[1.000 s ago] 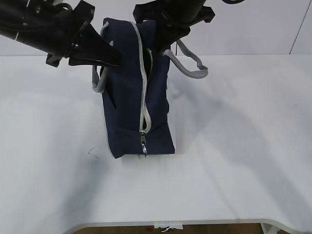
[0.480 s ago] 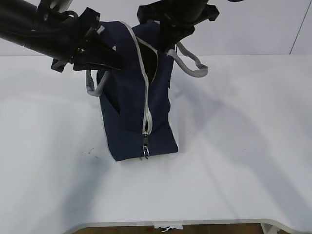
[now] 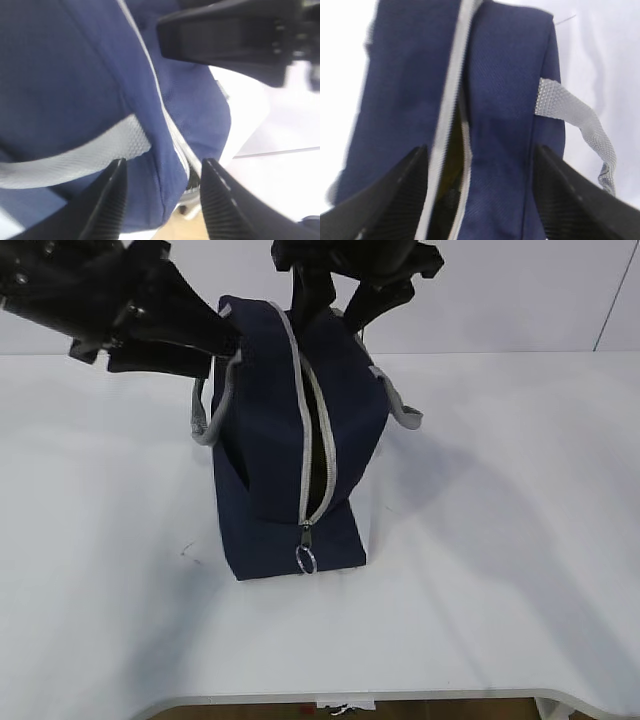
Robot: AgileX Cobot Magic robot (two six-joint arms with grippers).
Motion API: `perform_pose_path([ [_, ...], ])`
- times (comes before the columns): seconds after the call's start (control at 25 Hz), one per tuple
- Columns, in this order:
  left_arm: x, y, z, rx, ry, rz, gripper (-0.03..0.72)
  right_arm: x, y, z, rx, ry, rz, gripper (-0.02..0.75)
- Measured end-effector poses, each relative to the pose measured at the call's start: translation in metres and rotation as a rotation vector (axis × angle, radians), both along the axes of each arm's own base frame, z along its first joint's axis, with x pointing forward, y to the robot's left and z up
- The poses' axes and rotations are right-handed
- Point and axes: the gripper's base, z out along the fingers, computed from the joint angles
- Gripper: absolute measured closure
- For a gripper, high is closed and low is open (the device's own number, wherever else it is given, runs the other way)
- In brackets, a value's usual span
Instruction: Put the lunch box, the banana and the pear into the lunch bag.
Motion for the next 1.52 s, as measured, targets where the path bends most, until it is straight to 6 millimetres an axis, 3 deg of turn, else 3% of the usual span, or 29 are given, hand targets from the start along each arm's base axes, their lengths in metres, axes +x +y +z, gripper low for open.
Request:
perform_pose_path([
  [0.2, -0.013, 0.017, 0.011, 0.073, 0.002, -0.053, 0.315, -0.013, -0.005, 0.027, 0.031, -0.051, 0.002, 0.227],
  [0.48, -0.027, 0.031, 0.007, 0.233, 0.085, -0.113, 0.315, -0.039, -0.016, 0.062, 0.053, -0.114, 0.021, 0.229],
  [0.76, -0.039, 0.051, 0.009, 0.505, 0.107, -0.021, 0.335, -0.077, -0.034, 0.075, 0.007, -0.125, 0.078, 0.229],
  [0.92, -0.044, 0.064, 0.015, 0.625, 0.089, 0.043, 0.337, -0.094, -0.043, 0.065, 0.007, -0.128, 0.071, 0.229],
  [1.16, -0.053, 0.067, 0.026, 0.636, 0.060, 0.064, 0.344, -0.121, -0.056, 0.042, 0.071, -0.283, 0.038, 0.230],
  [1.4, -0.056, 0.068, 0.029, 0.634, 0.052, 0.067, 0.345, -0.149, -0.074, -0.008, 0.088, -0.460, 0.016, 0.230],
  [1.52, -0.056, 0.068, 0.030, 0.634, 0.051, 0.067, 0.347, -0.149, -0.077, -0.023, 0.093, -0.510, -0.008, 0.230],
])
